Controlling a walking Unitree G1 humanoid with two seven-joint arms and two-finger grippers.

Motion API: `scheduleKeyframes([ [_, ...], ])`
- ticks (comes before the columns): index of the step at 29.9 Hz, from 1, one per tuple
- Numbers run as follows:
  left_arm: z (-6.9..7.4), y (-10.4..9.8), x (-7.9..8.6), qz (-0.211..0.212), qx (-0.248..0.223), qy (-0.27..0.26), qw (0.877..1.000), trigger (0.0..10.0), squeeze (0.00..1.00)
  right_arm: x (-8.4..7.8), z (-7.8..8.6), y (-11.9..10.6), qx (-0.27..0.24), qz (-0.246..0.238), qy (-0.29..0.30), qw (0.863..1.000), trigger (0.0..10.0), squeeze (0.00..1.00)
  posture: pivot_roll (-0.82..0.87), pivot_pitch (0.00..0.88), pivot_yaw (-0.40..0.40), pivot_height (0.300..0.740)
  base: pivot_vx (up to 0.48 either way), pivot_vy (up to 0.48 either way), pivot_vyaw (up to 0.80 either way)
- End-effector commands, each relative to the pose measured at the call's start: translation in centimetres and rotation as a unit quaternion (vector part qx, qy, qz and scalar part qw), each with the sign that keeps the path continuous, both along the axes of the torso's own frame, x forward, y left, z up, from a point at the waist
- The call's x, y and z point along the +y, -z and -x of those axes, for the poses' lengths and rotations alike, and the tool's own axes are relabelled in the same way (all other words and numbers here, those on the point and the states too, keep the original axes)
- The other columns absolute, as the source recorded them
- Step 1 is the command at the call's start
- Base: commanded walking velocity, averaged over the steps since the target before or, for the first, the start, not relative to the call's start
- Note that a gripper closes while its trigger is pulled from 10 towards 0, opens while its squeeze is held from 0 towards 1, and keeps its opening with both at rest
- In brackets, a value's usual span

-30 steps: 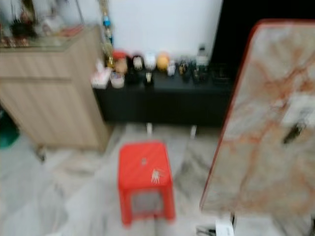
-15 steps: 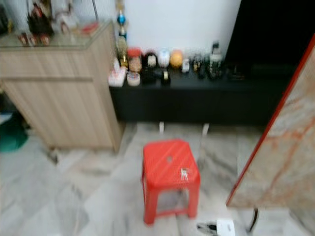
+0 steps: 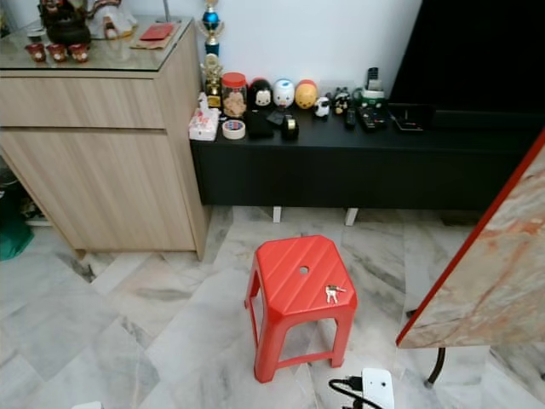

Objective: Hang keys on a hook

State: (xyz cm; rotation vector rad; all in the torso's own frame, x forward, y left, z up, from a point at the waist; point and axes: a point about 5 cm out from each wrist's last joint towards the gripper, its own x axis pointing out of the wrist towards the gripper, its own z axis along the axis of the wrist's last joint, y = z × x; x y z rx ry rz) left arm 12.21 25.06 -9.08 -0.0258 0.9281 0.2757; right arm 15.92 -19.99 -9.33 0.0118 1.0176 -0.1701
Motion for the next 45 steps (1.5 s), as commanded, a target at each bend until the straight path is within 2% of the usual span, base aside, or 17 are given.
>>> scheduleKeyframes([
  [1,0.62,0.33,-0.35,0.011,0.011,-0.006,1.000,10.0,0.00,-0.48,-0.35,-0.25,-0.010,0.004,0.006,1.000,10.0,0.00,0.09,0.000,-0.040,0.740,0.000,0.000,0.00],
  [6,0.62,0.31,-0.30,0.009,0.010,-0.006,1.000,10.0,0.00,0.22,-0.55,-0.23,-0.012,-0.005,-0.015,1.000,10.0,0.00,0.09,0.000,-0.041,0.740,0.255,0.000,0.16],
  [10,0.59,0.29,-0.27,0.010,0.009,-0.008,1.000,10.0,0.00,0.31,-0.83,-0.36,-0.022,-0.005,-0.009,1.000,10.0,0.00,0.09,0.000,-0.040,0.740,0.293,0.000,0.61],
  [17,0.58,0.26,-0.19,0.011,0.008,-0.006,1.000,10.0,0.00,0.48,-1.31,-0.55,-0.031,-0.010,0.002,0.999,10.0,0.00,0.09,0.000,-0.036,0.740,0.313,0.000,0.00],
  [27,0.65,0.29,-0.21,0.013,0.009,-0.005,1.000,10.0,0.00,0.08,-0.65,-0.31,-0.023,-0.019,0.009,1.000,10.0,0.00,0.09,0.000,-0.035,0.740,0.000,0.000,0.00],
  [37,0.58,0.27,-0.22,0.015,0.008,-0.005,1.000,10.0,0.00,-0.04,-0.95,-0.49,-0.034,-0.021,0.012,0.999,10.0,0.00,0.09,0.000,-0.035,0.740,0.000,0.000,0.00],
  [45,0.53,0.26,-0.26,0.017,0.006,-0.006,1.000,10.0,0.00,0.10,-1.17,-0.57,-0.035,-0.019,0.000,0.999,10.0,0.00,0.09,0.000,-0.036,0.740,0.271,0.000,0.00],
])
